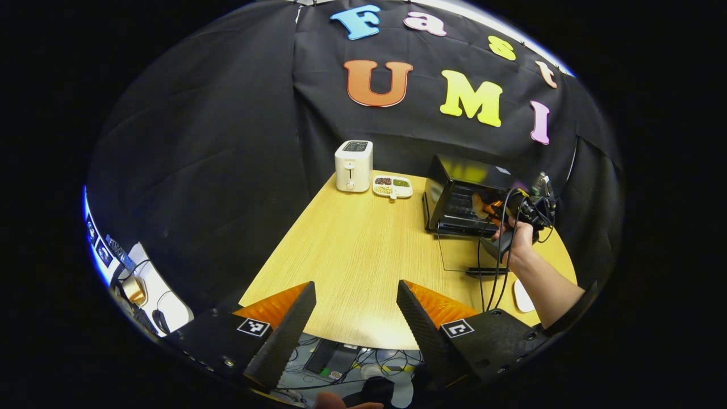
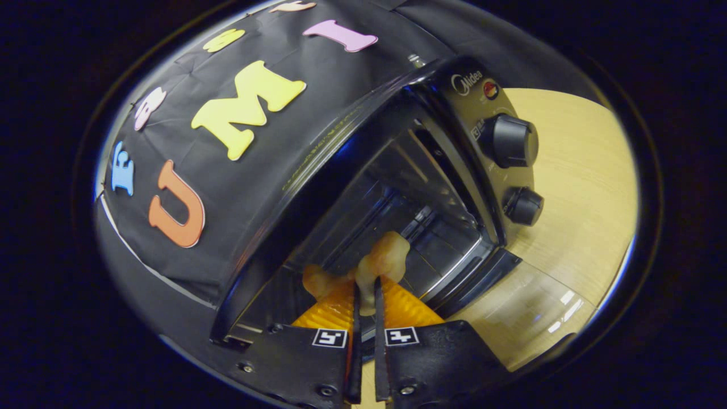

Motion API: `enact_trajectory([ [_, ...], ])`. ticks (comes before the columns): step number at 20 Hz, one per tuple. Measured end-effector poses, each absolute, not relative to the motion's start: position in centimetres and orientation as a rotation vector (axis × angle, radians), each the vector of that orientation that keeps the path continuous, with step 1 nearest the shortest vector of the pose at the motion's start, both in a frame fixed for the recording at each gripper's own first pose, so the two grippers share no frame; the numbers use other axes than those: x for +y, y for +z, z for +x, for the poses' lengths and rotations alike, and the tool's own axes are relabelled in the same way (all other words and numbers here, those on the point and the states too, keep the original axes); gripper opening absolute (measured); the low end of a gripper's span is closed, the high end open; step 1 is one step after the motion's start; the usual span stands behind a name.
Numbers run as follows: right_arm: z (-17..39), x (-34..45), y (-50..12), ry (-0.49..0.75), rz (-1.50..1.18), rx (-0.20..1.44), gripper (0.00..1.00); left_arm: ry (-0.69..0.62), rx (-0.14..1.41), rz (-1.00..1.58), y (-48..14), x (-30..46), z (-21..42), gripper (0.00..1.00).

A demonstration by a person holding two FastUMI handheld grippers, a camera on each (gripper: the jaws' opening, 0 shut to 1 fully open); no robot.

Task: Open the electric oven with the left hand, put the food in, and close the electric oven.

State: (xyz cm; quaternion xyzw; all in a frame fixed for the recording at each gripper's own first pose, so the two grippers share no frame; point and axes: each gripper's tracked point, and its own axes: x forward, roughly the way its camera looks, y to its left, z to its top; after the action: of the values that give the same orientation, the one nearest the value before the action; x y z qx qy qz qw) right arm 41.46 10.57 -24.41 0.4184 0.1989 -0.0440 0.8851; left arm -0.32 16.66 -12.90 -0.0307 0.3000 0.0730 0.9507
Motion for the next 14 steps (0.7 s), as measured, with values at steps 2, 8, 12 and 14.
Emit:
enact_trajectory([
  [2, 41.2, 10.2, -24.2, -0.090, 0.838, 0.405, 0.15, 0.142, 0.595, -0.064, -12.3, 16.4, -0.2, 0.94],
  [8, 38.8, 9.6, -22.8, -0.056, 0.631, 0.384, 0.58, 0.101, 0.573, -0.063, -11.7, 14.3, 0.0, 0.94],
  [12, 34.4, 8.5, -22.0, -0.047, 0.523, 0.383, 0.83, 0.073, 0.552, -0.080, -11.6, 12.7, 0.0, 0.94],
  [14, 31.6, 7.5, -21.0, -0.045, 0.481, 0.373, 0.91, 0.051, 0.548, -0.093, -12.0, 11.4, 0.3, 0.93],
])
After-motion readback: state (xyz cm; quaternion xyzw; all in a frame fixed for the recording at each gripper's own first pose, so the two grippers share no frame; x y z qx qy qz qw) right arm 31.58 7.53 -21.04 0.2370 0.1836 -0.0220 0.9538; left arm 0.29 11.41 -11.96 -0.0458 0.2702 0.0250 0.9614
